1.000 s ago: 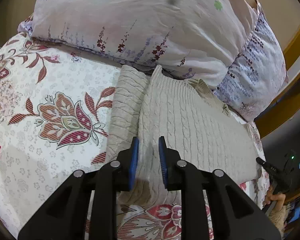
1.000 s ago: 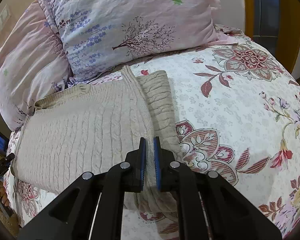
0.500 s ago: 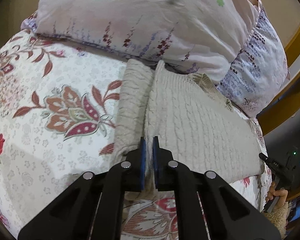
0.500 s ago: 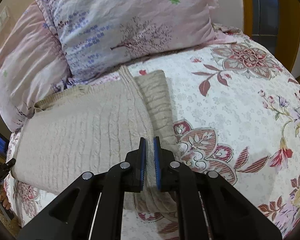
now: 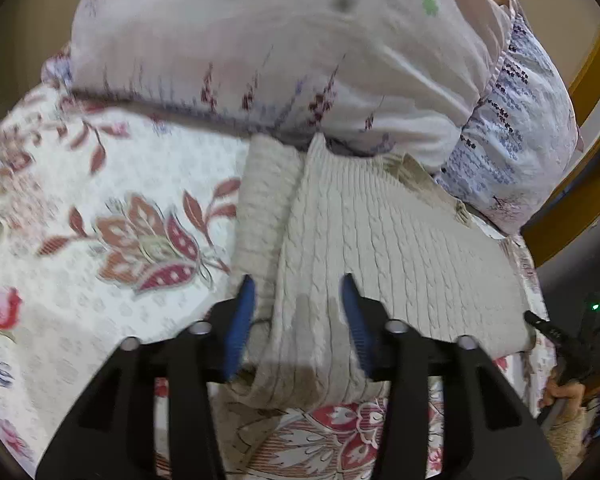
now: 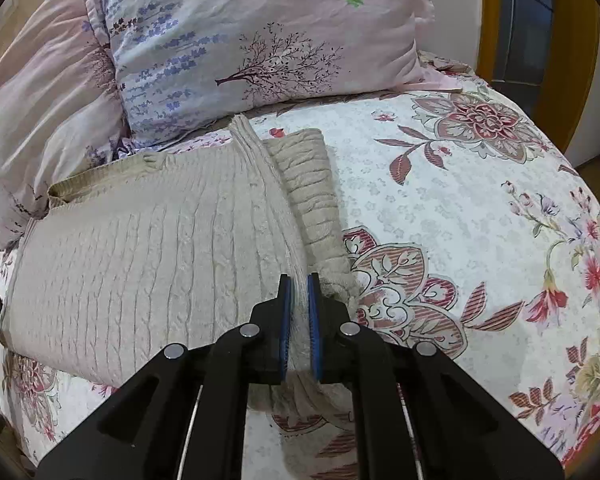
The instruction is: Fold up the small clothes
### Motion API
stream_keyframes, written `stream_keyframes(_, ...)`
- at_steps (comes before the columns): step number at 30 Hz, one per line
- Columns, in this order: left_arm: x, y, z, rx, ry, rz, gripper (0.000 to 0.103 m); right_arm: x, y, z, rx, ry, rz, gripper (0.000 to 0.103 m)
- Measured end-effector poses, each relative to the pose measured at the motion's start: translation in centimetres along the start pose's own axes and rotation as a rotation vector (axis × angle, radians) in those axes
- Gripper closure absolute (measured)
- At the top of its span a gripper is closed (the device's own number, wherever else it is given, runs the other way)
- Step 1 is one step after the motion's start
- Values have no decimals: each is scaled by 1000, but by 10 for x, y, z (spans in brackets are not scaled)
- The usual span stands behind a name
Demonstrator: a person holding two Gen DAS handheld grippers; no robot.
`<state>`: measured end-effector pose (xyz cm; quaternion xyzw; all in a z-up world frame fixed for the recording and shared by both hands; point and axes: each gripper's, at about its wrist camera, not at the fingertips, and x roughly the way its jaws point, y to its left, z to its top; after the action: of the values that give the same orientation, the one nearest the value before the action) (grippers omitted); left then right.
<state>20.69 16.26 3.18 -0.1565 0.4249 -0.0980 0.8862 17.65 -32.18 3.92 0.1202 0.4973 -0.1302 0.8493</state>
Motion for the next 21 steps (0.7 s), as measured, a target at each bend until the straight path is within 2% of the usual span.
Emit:
stream_keyframes(2, -4, -3, 3, 26, -25, 32, 42, -6, 5, 4, 0, -9, -17, 82)
stream_keyframes(4, -4, -3, 6, 29, -28, 47, 38, -17, 17, 9, -32, -52, -1, 60)
stream_keyframes(5, -3, -1, 8, 17, -23, 43, 37, -22, 29, 11, -65, -75, 24, 58)
stream_keyframes(8, 6, 8, 13, -46, 7, 10, 37, -23, 60, 13, -152, -77, 92, 58)
stream_keyframes(12, 17, 20, 17, -143, 42, -59, 37, -6, 107, 10, -253, -31, 172, 58)
stream_keyframes(18, 26, 37, 28, -263, 50, -119, 34, 20, 155, 9, -317, 10, 215, 58)
stream_keyframes(21, 33, 44, 32, -310, 60, -139, 34, 28, 168, 10, -344, 7, 200, 56)
